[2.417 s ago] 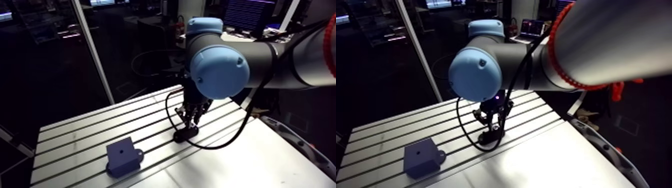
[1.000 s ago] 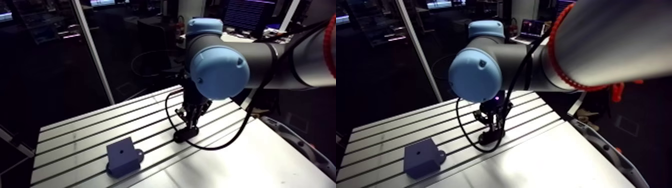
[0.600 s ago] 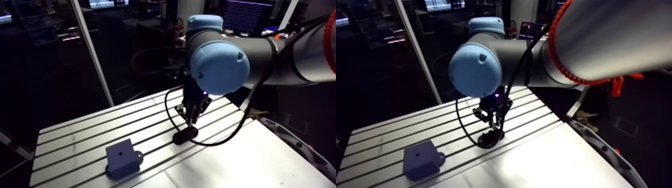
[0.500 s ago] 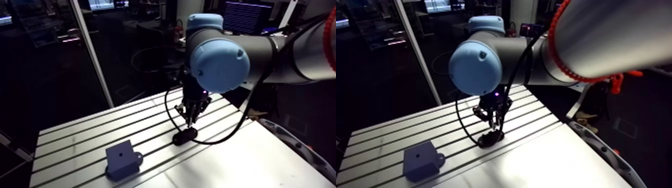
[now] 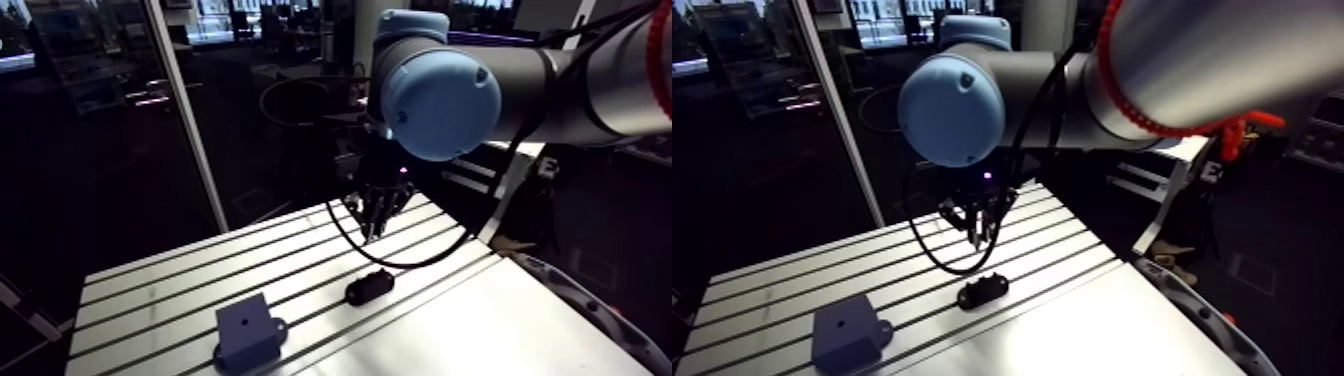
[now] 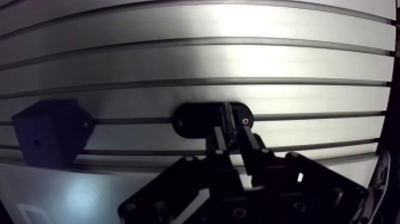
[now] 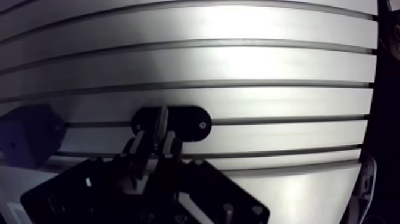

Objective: Pick up the M10 bolt and insert it into the hole until fully seated.

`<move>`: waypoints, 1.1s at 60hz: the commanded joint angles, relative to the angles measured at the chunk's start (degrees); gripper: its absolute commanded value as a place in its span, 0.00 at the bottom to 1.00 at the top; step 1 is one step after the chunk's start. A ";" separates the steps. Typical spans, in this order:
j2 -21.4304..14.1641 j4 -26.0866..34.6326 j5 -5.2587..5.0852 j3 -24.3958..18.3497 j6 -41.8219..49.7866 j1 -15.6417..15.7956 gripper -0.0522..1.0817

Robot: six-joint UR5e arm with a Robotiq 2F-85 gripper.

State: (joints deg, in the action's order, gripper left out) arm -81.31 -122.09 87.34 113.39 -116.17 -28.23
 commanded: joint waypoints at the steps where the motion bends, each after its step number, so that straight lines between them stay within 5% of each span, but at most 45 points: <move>1: -2.17 6.10 -0.81 -4.01 3.02 1.02 1.00; 10: -2.66 16.20 -0.72 -9.61 6.94 2.53 1.00; 21: -0.72 28.38 -0.21 -16.41 9.32 8.76 1.00; 28: 0.61 30.30 0.46 -17.50 10.30 10.63 1.00; 39: 2.83 33.78 3.90 -19.92 12.29 15.30 1.00; 66: 7.03 36.09 3.95 -24.38 14.51 22.99 1.00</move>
State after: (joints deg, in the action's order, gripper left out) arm -76.60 -86.93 91.24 91.06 -103.01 -8.78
